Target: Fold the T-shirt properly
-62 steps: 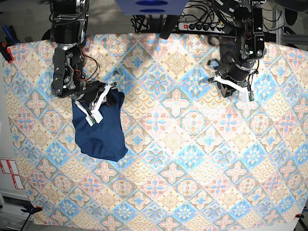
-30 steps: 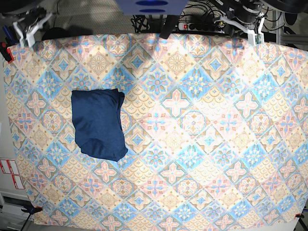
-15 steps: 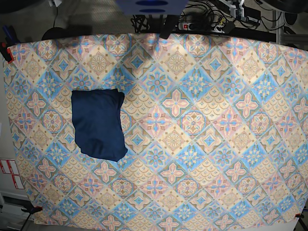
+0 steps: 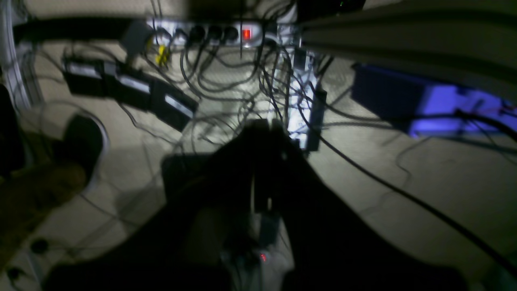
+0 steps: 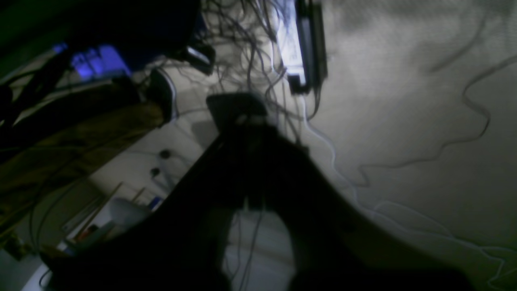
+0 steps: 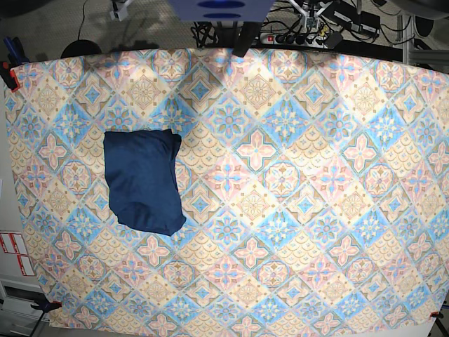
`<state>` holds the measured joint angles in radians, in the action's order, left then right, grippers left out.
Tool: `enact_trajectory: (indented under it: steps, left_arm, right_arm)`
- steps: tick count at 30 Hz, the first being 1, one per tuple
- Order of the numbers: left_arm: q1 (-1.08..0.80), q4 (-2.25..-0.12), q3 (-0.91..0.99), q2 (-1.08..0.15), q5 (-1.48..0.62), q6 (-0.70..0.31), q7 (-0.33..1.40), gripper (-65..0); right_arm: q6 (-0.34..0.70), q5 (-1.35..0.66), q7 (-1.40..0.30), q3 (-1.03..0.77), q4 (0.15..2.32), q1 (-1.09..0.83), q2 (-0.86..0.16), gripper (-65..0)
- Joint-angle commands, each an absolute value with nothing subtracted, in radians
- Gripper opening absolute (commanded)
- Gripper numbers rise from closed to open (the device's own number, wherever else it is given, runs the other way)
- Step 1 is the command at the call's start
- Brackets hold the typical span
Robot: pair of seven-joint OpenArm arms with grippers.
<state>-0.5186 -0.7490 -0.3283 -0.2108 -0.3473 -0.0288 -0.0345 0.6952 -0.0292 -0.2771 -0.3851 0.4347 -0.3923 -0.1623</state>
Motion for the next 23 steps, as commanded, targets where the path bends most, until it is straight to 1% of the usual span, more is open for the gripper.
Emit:
enact_trajectory:
  steps: [1, 4, 8, 11, 17, 23]
  left_arm:
    - [-0.526, -0.717, -0.36, -0.209, -0.348, -0.033, -0.051, -65.0]
    - [-0.444, -0.59, -0.447, -0.206, -0.351, -0.03, -0.108, -65.0]
    - [-0.349, -0.397, -0.521, -0.159, -0.348, -0.027, -0.229, -65.0]
    - [-0.297, -0.314, -0.555, -0.143, -0.348, -0.025, -0.271, -65.0]
    - [-0.274, -0.305, -0.555, -0.139, -0.349, -0.025, -0.271, -65.0]
    - [-0.274, -0.305, -0.555, -0.15, -0.352, -0.025, -0.271, -65.0]
  right_arm:
    - [0.696, -0.016, -0.259, -0.389, 0.417, -0.395, -0.159, -65.0]
    - [0.605, -0.007, -0.189, -0.389, 0.381, -0.369, -0.124, -65.0]
    - [0.522, 0.002, -0.124, -0.383, 0.317, -0.312, -0.119, -65.0]
    - [0.469, 0.053, -0.102, -0.34, 0.283, -0.262, -0.119, -65.0]
    - [0.469, 0.113, -0.105, -0.312, 0.278, -0.206, -0.119, -65.0]
    - [0.469, 0.117, -0.105, -0.314, 0.278, -0.185, -0.145, -64.9]
